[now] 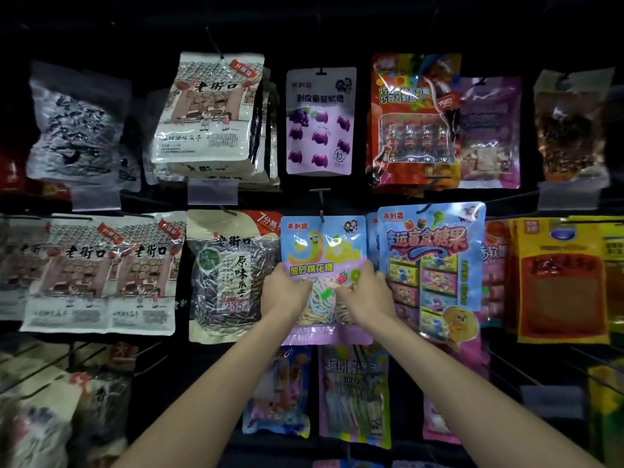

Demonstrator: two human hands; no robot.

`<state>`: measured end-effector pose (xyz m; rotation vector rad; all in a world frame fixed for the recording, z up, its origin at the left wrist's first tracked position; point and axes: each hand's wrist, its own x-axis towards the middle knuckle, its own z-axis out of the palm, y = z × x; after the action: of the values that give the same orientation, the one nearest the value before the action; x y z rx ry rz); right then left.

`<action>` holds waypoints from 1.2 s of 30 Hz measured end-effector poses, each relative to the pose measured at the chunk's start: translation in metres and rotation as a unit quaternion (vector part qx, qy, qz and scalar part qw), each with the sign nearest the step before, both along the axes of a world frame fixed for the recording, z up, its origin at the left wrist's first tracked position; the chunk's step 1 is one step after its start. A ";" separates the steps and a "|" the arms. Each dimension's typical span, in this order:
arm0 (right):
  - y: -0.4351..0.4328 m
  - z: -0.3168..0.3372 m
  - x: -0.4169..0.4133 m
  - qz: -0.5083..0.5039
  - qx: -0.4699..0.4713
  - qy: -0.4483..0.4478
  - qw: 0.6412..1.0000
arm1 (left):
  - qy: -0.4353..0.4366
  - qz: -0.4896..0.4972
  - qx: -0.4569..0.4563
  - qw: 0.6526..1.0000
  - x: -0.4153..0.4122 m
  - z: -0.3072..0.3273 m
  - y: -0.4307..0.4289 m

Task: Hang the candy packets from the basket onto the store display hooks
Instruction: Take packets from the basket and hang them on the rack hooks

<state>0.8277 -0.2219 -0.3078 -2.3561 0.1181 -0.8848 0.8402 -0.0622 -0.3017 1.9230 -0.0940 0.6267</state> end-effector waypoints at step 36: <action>-0.002 -0.004 0.046 0.071 0.026 0.023 0.997 | 0.041 -0.051 -0.038 0.997 0.067 -0.008 -0.031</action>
<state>0.8739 -0.2235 -0.3115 -2.3051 -0.0060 -0.7501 0.9072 -0.0934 -0.3096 1.8560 -0.1139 0.4753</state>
